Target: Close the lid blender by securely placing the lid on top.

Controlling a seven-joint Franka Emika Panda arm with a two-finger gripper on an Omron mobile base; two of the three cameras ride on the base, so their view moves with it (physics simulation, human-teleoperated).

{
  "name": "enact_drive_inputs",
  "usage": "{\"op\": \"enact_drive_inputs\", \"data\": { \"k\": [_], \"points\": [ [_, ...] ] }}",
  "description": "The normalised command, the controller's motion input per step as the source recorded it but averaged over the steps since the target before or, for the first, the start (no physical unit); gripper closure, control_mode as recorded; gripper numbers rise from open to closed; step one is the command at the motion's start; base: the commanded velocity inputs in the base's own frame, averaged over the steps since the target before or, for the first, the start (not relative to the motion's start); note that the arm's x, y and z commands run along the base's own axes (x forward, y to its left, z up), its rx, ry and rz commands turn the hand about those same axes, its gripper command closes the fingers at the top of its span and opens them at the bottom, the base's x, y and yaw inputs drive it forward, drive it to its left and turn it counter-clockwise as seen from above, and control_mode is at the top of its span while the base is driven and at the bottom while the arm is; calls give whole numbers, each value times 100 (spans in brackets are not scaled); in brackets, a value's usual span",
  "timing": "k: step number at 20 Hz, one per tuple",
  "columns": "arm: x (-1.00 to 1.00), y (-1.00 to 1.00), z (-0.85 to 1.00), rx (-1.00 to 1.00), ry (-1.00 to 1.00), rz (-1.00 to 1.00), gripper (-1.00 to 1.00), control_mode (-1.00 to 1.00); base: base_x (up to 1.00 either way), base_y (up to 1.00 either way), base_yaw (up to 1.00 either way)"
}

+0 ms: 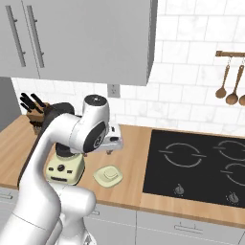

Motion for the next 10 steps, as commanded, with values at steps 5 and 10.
{"op": "enact_drive_inputs", "data": {
  "k": [5,10],
  "points": [
    [0,-35,-53,0,6,15,-100,-100,0,0,0],
    [9,-5,-39,0,13,9,-100,-100,0,0,0]
  ]
}}
